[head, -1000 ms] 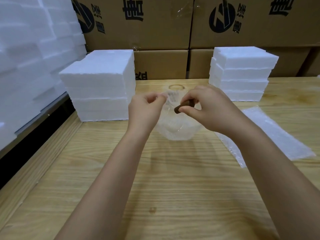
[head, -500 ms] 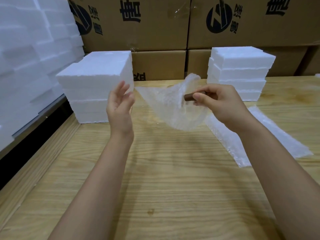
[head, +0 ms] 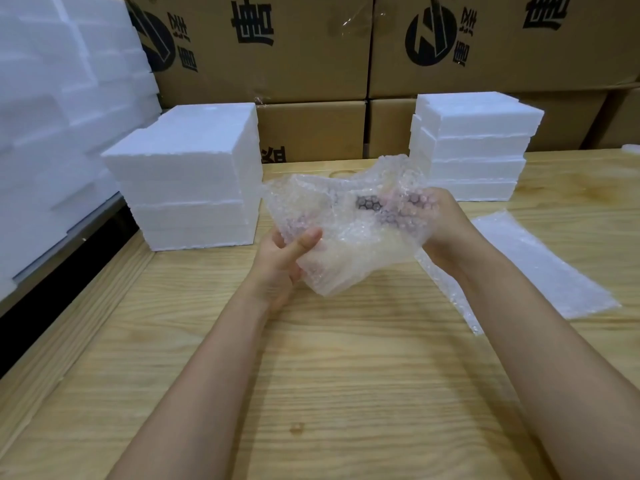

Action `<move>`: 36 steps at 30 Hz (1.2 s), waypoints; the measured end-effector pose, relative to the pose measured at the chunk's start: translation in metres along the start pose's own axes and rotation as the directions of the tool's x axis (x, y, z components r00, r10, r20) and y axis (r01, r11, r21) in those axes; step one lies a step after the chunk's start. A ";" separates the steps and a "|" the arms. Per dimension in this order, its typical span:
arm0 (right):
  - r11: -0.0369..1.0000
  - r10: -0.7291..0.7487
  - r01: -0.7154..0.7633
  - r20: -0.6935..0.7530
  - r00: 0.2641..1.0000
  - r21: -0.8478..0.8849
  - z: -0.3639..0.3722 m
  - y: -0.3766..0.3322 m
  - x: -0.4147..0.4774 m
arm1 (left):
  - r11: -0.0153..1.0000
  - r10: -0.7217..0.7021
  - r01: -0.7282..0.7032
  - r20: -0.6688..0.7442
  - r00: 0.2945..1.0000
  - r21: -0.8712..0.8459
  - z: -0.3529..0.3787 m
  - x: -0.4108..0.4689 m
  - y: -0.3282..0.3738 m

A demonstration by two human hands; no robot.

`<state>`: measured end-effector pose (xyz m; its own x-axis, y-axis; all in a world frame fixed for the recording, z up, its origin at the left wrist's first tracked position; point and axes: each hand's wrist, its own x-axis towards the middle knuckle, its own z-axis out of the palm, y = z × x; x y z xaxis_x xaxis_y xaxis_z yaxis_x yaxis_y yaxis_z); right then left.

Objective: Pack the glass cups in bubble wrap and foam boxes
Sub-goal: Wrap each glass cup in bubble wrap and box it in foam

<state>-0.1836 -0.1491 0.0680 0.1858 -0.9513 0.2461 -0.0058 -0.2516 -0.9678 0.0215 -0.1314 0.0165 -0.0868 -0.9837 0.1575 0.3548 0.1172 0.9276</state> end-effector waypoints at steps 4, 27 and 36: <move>0.998 -0.016 0.014 -0.026 1.000 -0.060 0.011 0.006 0.001 | 0.998 0.001 -0.003 -0.021 1.000 -0.057 0.012 -0.001 -0.001; 0.930 -0.255 0.168 -0.246 0.935 -0.328 0.016 0.006 -0.003 | 0.867 -0.066 0.017 -0.082 0.994 -0.498 0.035 -0.003 -0.006; 0.927 -0.017 0.124 -0.292 0.956 0.355 0.015 0.019 -0.005 | 0.765 -0.073 0.000 -0.088 0.993 -0.644 0.038 -0.002 -0.011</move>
<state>-0.1697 -0.1465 0.0481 -0.1092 -0.9576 0.2667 0.3664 -0.2882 -0.8847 -0.0178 -0.1257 0.0186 -0.0304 -0.9978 0.0585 0.8708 0.0023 0.4917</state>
